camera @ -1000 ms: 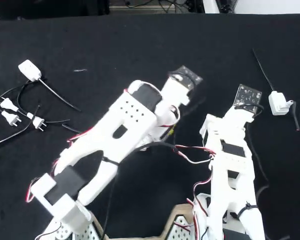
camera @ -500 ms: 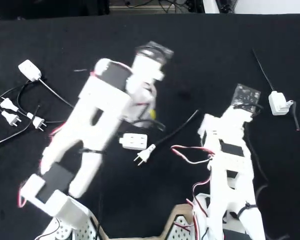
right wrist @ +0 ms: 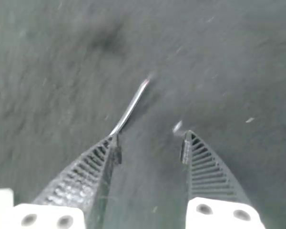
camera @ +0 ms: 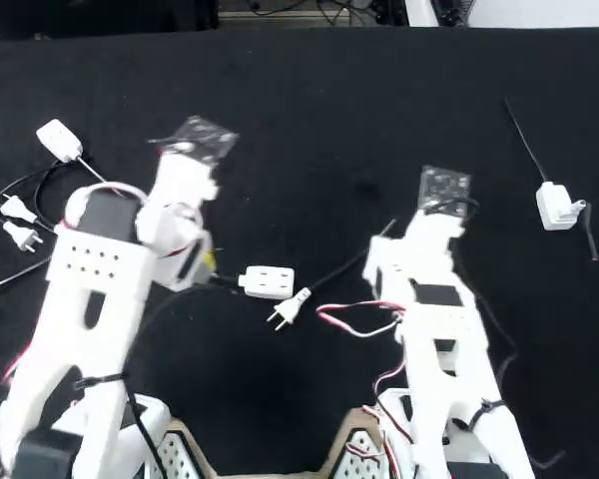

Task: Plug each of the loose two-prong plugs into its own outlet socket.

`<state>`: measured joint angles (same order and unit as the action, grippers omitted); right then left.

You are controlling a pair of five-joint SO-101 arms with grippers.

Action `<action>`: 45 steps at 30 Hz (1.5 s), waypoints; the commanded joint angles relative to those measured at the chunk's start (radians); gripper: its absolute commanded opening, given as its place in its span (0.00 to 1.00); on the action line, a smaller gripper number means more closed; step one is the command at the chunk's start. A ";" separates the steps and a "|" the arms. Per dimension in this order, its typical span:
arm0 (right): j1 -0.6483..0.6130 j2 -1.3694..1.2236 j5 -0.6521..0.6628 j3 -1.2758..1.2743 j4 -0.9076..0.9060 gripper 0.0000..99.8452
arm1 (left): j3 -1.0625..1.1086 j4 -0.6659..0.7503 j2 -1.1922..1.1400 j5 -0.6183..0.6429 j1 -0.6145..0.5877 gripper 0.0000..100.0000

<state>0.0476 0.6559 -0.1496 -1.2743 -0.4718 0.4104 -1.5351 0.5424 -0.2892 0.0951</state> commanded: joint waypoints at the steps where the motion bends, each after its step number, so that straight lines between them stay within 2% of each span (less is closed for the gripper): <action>1: -0.097 0.019 0.052 0.091 -0.078 0.20 | 0.228 0.255 0.044 -0.006 -0.185 0.20; 5: -0.187 0.016 0.192 0.088 -0.081 0.20 | 0.390 0.468 0.044 0.031 -0.255 0.20; 9: -0.311 0.018 0.288 0.051 -0.077 0.20 | 0.513 0.652 0.044 0.204 -0.216 0.20; 12: -0.387 0.013 0.262 0.039 -0.077 0.20 | 0.604 0.773 0.044 0.284 -0.163 0.20; 16: -0.400 0.012 0.206 0.038 -0.046 0.20 | 0.691 0.882 0.046 0.313 -0.143 0.20; 22: -0.400 0.010 0.189 -0.013 0.046 0.20 | 0.720 0.905 0.046 0.336 -0.147 0.20; 29: -0.400 0.007 0.275 -0.013 0.018 0.20 | 0.725 0.905 0.046 0.334 -0.150 0.20; 33: -0.400 -0.065 0.279 0.036 -0.008 0.20 | 0.727 0.905 0.046 0.336 -0.151 0.20; 40: -0.394 -0.344 0.278 0.277 -0.198 0.20 | 0.727 0.899 0.049 0.338 -0.143 0.20; 45: -0.394 -0.410 0.282 0.354 -0.307 0.20 | 0.728 0.901 0.046 0.333 -0.133 0.20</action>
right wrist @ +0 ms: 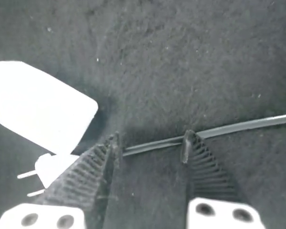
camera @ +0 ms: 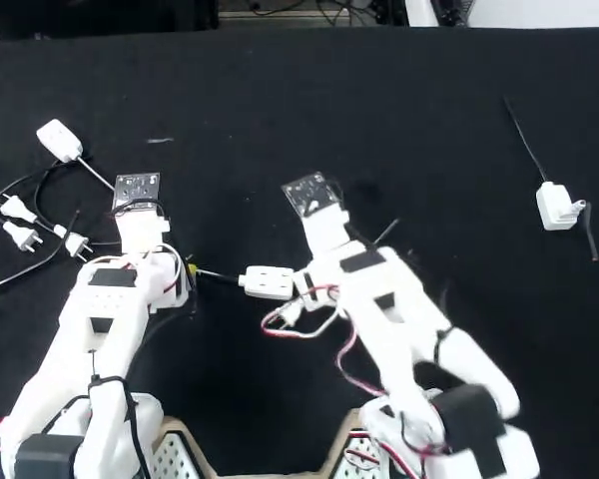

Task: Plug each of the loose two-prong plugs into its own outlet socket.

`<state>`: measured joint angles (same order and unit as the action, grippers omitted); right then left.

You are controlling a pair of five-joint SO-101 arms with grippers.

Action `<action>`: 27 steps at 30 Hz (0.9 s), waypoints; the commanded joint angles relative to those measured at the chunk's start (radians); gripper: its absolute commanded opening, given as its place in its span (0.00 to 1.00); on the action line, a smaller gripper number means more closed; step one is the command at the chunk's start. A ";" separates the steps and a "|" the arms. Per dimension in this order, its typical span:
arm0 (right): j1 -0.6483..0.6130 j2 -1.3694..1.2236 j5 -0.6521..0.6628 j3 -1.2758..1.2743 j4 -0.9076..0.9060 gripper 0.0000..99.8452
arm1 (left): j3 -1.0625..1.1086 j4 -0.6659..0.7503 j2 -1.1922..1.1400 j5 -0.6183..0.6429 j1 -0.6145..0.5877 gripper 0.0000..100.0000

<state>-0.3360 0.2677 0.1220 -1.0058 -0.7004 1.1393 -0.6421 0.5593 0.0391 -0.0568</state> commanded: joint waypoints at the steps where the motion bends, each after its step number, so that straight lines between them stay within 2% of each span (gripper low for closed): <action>1: -0.011 -0.016 0.011 0.087 -0.095 0.20 | 0.004 0.012 0.029 0.005 0.019 0.20; 9: 0.009 0.079 0.172 0.079 -0.305 0.20 | 0.022 0.014 0.040 0.003 0.018 0.20; 15: 0.215 0.196 0.284 0.036 -0.351 0.20 | 0.021 0.014 0.040 0.003 0.018 0.20; 18: 0.298 0.280 0.282 0.039 -0.394 0.20 | 0.021 0.014 0.040 0.003 0.018 0.20; 23: 0.206 0.414 0.276 0.036 -0.517 0.20 | 0.022 0.014 0.040 0.003 0.018 0.20; 25: 0.166 0.464 0.400 0.036 -0.557 0.20 | 0.022 0.014 0.040 0.003 0.015 0.20; 27: 0.143 0.512 0.623 0.036 -0.585 0.20 | 0.022 0.014 0.040 0.003 0.012 0.20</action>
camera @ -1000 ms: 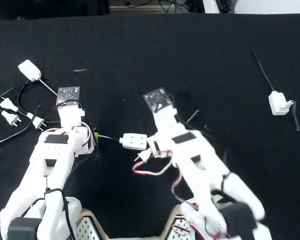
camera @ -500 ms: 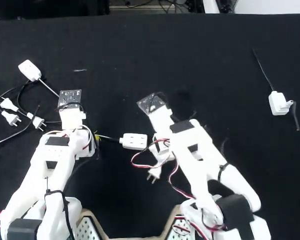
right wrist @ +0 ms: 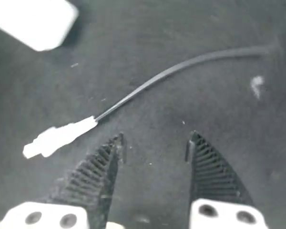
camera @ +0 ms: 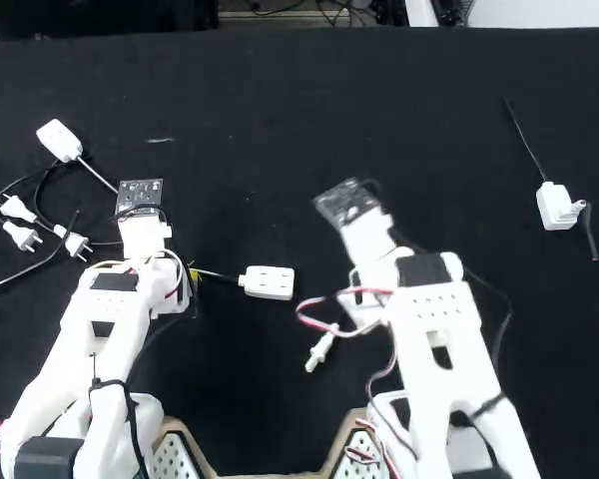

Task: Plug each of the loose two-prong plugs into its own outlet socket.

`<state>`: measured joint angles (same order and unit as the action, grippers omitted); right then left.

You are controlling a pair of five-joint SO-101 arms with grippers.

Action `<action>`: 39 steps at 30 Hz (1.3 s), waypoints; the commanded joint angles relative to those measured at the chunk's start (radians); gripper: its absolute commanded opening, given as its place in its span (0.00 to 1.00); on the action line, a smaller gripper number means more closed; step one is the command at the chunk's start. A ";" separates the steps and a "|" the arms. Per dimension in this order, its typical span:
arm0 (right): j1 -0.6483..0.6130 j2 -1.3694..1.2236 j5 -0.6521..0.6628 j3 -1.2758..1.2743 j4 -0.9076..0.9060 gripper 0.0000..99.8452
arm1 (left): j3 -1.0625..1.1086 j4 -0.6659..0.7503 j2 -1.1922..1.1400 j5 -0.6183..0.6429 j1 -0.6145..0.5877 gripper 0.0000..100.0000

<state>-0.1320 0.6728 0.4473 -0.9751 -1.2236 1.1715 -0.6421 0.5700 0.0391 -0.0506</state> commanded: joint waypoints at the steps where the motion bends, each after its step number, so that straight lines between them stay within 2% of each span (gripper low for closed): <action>1: -0.069 0.128 0.422 0.004 -0.071 0.20 | -0.008 0.014 0.029 0.003 0.005 0.20; 5: -0.066 0.200 0.835 -0.039 -0.074 0.20 | -0.008 0.014 0.029 0.003 0.005 0.20; 7: -0.068 0.231 0.942 -0.090 -0.068 0.20 | -0.008 0.014 0.029 0.003 0.005 0.20; 10: -0.072 0.269 1.007 -0.170 -0.048 0.20 | -0.008 0.014 0.029 0.002 0.004 0.20; 17: -0.078 0.358 0.999 -0.369 0.127 0.20 | -0.008 0.014 0.029 0.002 0.004 0.20; 22: -0.081 0.397 0.753 -0.390 0.192 0.20 | -0.008 0.014 0.029 0.002 0.004 0.20; 24: -0.112 0.392 0.746 -0.394 0.186 0.19 | -0.008 0.015 0.029 0.002 0.004 0.20; 31: -0.249 0.312 0.743 -0.366 0.166 0.06 | -0.008 0.015 0.029 0.002 0.004 0.20; 39: -0.253 0.050 0.740 -0.211 0.160 0.13 | -0.008 0.015 0.028 0.002 0.004 0.20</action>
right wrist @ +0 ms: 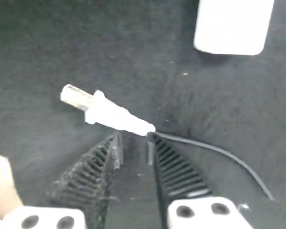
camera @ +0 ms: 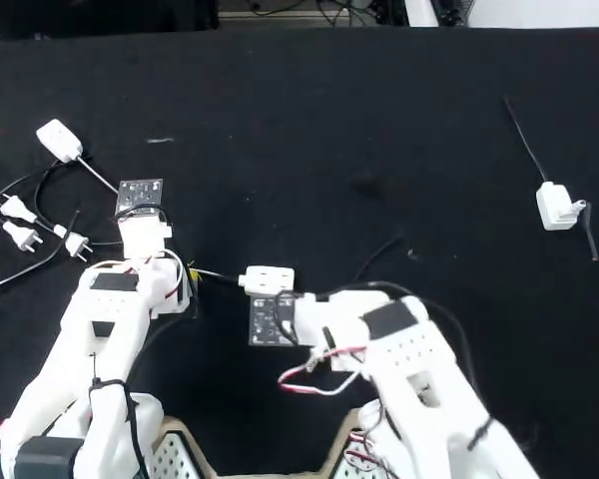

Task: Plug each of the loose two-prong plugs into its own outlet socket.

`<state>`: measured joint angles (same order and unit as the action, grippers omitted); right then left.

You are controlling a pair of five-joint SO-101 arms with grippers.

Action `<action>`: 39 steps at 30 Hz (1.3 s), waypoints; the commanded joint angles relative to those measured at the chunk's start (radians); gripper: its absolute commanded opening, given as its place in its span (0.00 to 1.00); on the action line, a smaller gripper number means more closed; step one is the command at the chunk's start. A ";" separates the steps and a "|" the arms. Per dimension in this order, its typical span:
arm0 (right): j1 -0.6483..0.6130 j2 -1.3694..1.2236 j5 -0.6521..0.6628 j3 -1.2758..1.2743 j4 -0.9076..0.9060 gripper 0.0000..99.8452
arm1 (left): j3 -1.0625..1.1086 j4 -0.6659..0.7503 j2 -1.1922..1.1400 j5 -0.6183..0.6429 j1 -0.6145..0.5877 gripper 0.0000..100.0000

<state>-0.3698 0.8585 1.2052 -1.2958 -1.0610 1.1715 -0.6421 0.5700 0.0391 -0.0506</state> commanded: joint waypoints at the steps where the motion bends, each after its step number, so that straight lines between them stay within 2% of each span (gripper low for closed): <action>1: -0.015 -0.174 -0.018 0.127 -0.003 0.15 | -0.008 0.015 0.026 0.002 0.004 0.20; 7: -0.015 -0.321 -0.018 0.200 0.000 0.17 | -0.008 0.015 0.021 0.002 0.004 0.20; 14: -0.015 -0.298 -0.028 0.209 0.021 0.17 | -0.008 0.015 0.021 0.002 0.004 0.20; 22: -0.014 -0.214 -0.431 0.206 0.180 0.17 | -0.008 0.015 0.020 0.002 0.004 0.20; 28: -0.014 -0.243 -0.646 0.202 0.196 0.17 | -0.008 0.015 0.020 0.002 0.004 0.20; 34: -0.014 -0.400 -0.672 0.208 0.196 0.17 | -0.008 0.015 0.020 0.002 0.004 0.20; 39: 0.018 -0.423 -0.672 0.211 0.167 0.17 | -0.008 0.015 0.020 0.002 0.004 0.20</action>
<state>-0.3713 0.4473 0.5409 -1.1254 -0.8753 1.1715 -0.6421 0.5700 0.0391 -0.0506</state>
